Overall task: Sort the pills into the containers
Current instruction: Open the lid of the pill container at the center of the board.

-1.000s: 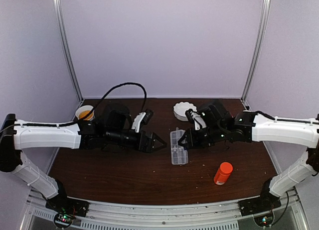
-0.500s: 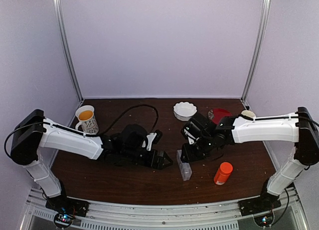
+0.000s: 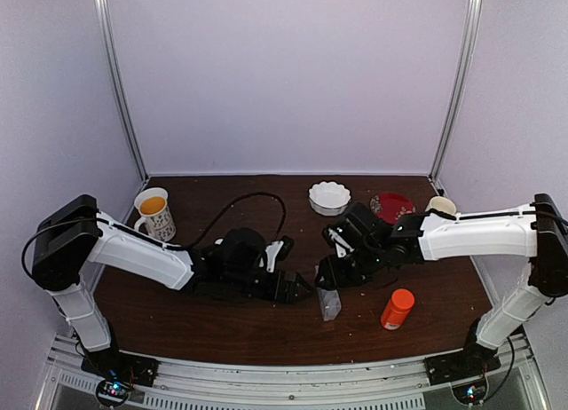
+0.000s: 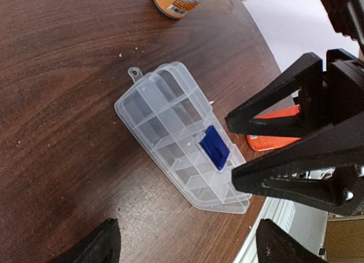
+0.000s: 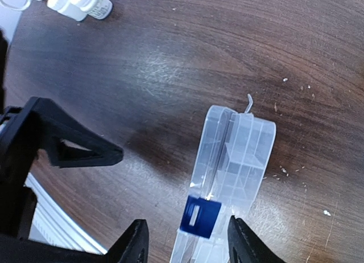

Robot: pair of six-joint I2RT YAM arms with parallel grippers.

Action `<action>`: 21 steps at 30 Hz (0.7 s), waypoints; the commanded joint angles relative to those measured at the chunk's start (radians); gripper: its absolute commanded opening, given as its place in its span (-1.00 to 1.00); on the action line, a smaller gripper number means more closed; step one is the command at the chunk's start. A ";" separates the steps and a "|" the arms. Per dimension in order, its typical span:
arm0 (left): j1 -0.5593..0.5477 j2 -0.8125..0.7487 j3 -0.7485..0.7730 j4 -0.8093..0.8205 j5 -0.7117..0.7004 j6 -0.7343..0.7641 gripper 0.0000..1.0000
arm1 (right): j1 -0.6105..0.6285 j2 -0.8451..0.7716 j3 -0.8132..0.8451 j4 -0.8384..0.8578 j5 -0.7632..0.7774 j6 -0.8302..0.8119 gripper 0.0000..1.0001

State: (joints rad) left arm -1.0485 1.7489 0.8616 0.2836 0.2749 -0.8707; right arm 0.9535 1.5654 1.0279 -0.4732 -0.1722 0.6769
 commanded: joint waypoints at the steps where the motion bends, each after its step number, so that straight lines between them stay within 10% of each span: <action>1: -0.004 0.022 0.011 0.080 0.027 -0.017 0.70 | -0.015 -0.100 -0.072 0.116 -0.040 0.043 0.00; 21: -0.004 0.118 0.139 0.039 0.099 -0.021 0.67 | -0.045 -0.202 -0.190 0.051 -0.029 -0.021 0.11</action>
State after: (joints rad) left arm -1.0489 1.8275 0.9562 0.3058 0.3408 -0.8860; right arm 0.9073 1.3685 0.8585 -0.4343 -0.1795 0.6754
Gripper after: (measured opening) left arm 0.840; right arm 0.551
